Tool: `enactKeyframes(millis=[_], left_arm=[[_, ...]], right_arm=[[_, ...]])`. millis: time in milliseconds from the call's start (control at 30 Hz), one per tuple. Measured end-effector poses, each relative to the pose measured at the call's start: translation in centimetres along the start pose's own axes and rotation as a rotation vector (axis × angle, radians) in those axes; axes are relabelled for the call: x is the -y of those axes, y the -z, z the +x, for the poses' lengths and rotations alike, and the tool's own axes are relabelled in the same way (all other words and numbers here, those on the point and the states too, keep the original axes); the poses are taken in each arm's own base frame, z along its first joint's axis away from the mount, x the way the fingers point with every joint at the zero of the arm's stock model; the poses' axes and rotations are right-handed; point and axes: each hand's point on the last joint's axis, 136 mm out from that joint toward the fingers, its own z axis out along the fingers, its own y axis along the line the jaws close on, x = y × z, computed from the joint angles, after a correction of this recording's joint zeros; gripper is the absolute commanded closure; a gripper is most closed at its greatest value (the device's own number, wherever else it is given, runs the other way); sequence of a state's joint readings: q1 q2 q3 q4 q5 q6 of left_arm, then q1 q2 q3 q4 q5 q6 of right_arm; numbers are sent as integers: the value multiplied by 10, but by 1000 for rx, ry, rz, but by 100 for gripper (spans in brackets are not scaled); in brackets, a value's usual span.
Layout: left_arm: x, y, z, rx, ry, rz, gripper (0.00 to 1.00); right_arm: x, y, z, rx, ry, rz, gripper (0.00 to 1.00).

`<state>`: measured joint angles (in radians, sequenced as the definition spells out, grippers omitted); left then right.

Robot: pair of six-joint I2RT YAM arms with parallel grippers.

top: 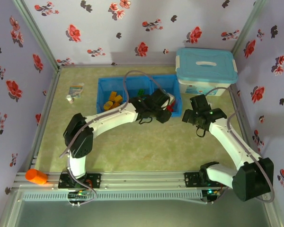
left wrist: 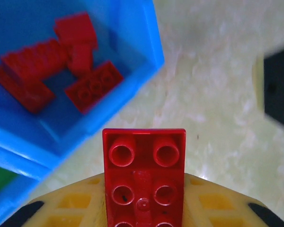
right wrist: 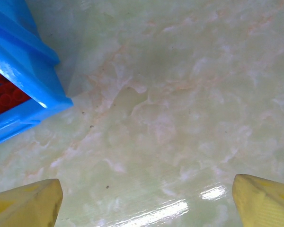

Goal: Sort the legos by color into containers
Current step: Place the lego in the container.

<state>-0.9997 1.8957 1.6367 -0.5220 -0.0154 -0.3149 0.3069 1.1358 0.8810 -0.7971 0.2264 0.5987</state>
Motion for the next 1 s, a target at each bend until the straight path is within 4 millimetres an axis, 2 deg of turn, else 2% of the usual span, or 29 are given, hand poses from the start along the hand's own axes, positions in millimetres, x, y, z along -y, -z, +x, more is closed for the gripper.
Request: enactKeyframes(millis=[133,300,467,800,1000], left_arm=[[-17,3,-35,69,37,-12,67],[-32,-13,-63,99,65,-31,67],[-46,-33,-72,84,84,-52,67],[-80,-57,-95,91,135,-70,66],[-96,-77,-98,79,165,-74,63]], right_arm=[[6,1,2,15,-1,12,6],[10,1,4,24,1,20,5],[12,-2,7,17,3,24,5],[11,-2,8,19,1,17,5],[10,-2,9,14,2,10,5]])
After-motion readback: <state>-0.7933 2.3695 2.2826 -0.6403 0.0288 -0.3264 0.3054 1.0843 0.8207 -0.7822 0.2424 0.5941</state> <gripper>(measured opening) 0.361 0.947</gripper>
